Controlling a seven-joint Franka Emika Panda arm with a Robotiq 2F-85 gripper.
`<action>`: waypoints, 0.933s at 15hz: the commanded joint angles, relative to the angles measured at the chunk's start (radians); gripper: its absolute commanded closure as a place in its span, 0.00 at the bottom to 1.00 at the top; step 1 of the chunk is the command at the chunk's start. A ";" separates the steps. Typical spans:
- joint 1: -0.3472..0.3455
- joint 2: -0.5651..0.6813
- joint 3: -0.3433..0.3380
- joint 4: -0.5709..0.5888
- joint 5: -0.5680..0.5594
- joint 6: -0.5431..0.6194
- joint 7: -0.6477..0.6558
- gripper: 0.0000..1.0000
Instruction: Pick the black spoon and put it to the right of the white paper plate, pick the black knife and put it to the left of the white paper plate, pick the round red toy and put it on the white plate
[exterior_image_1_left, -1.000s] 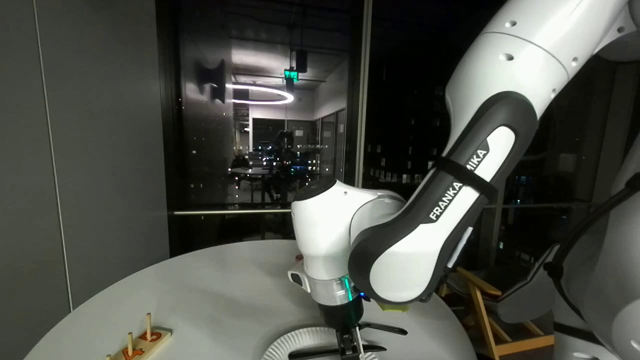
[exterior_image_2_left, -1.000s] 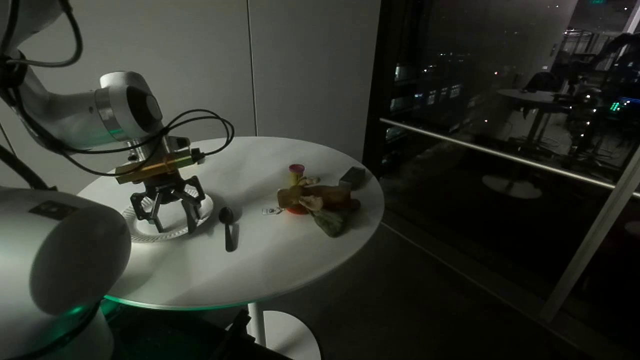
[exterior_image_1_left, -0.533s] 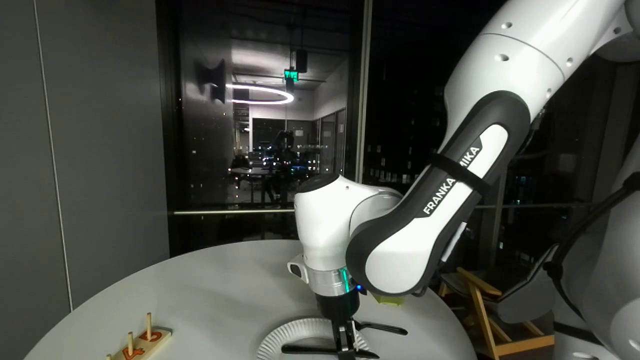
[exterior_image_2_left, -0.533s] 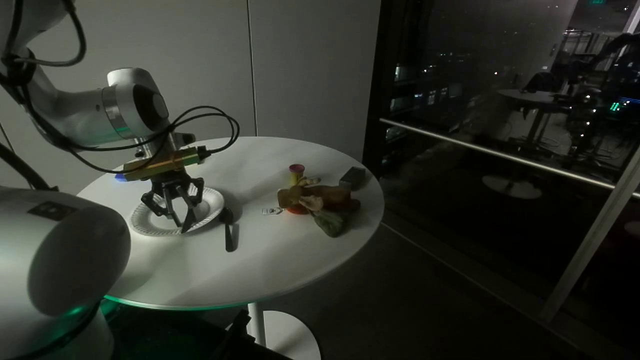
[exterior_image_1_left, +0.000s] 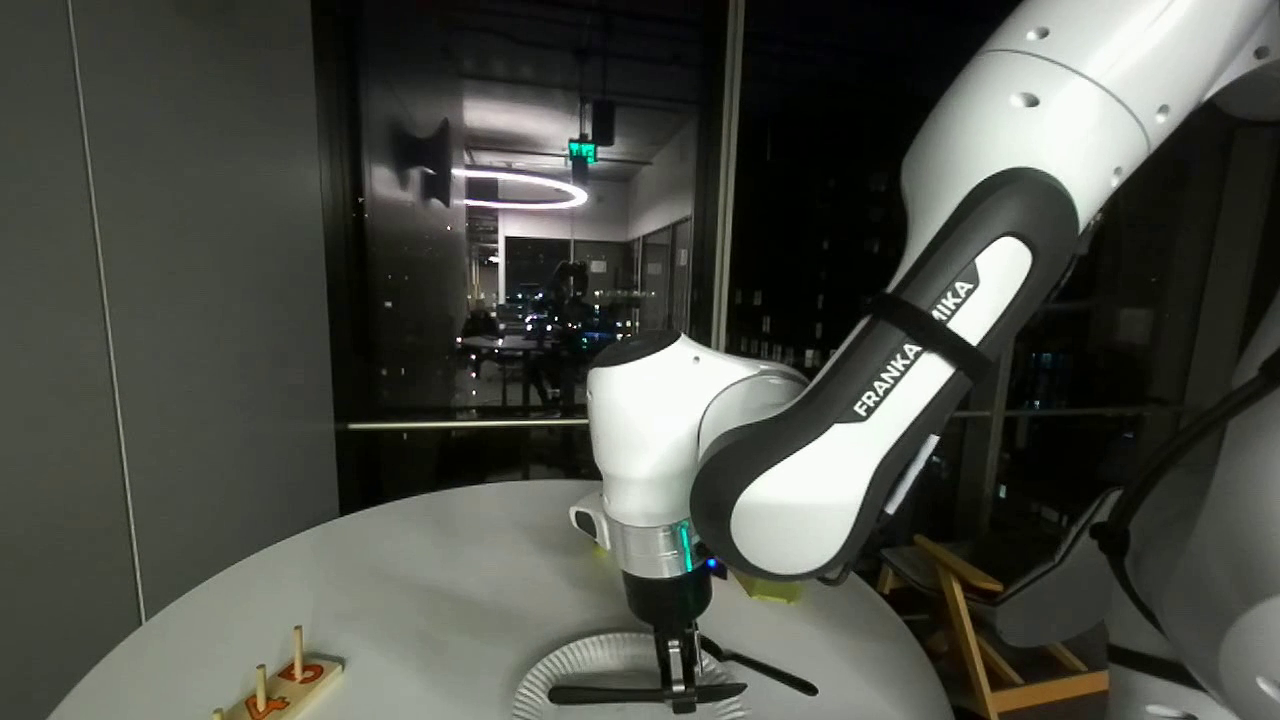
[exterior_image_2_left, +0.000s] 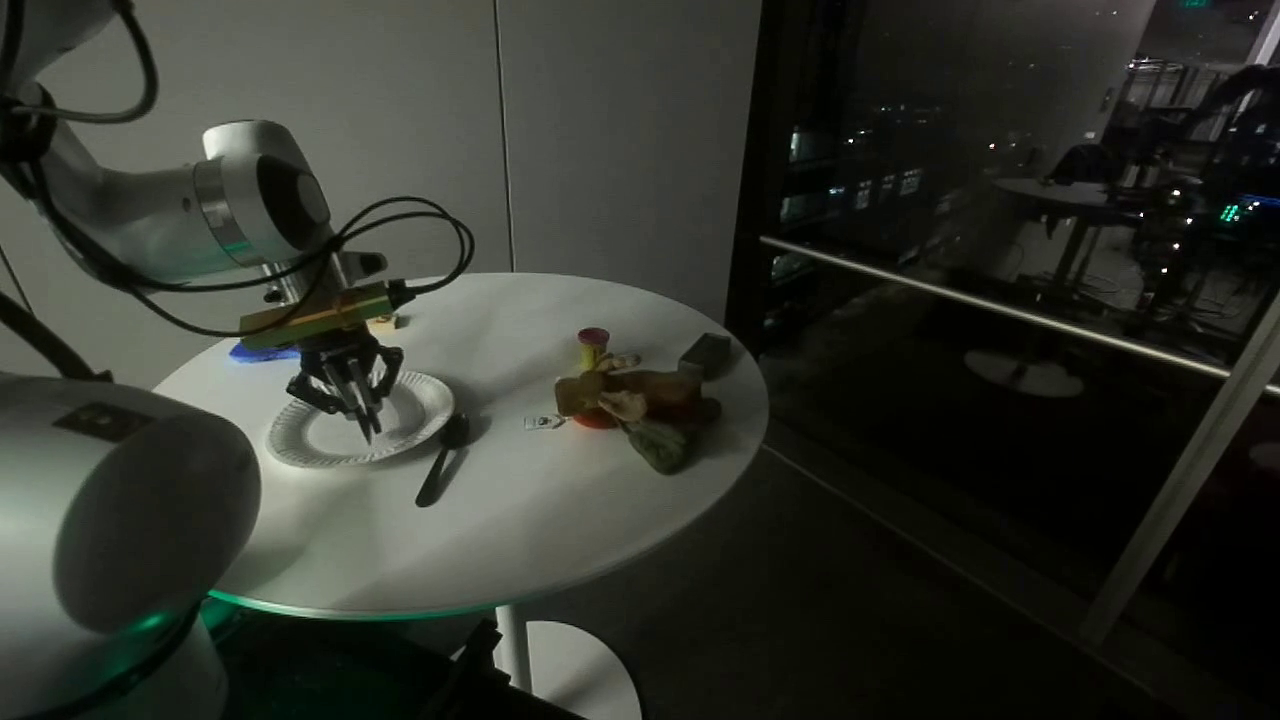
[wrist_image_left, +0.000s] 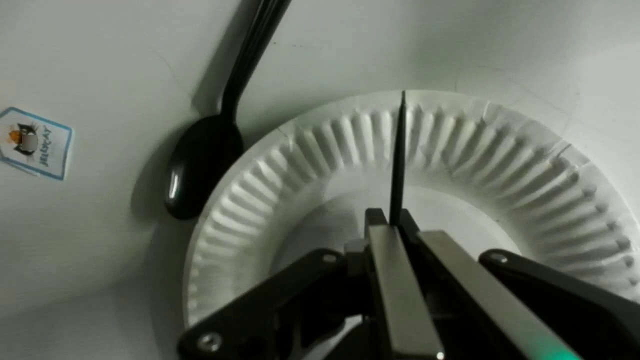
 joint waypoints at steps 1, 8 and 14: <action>0.056 -0.073 0.012 -0.002 0.090 0.011 -0.023 0.88; 0.145 -0.098 0.107 0.003 0.178 0.101 0.112 0.90; 0.078 -0.064 0.171 0.000 0.108 0.100 0.346 0.35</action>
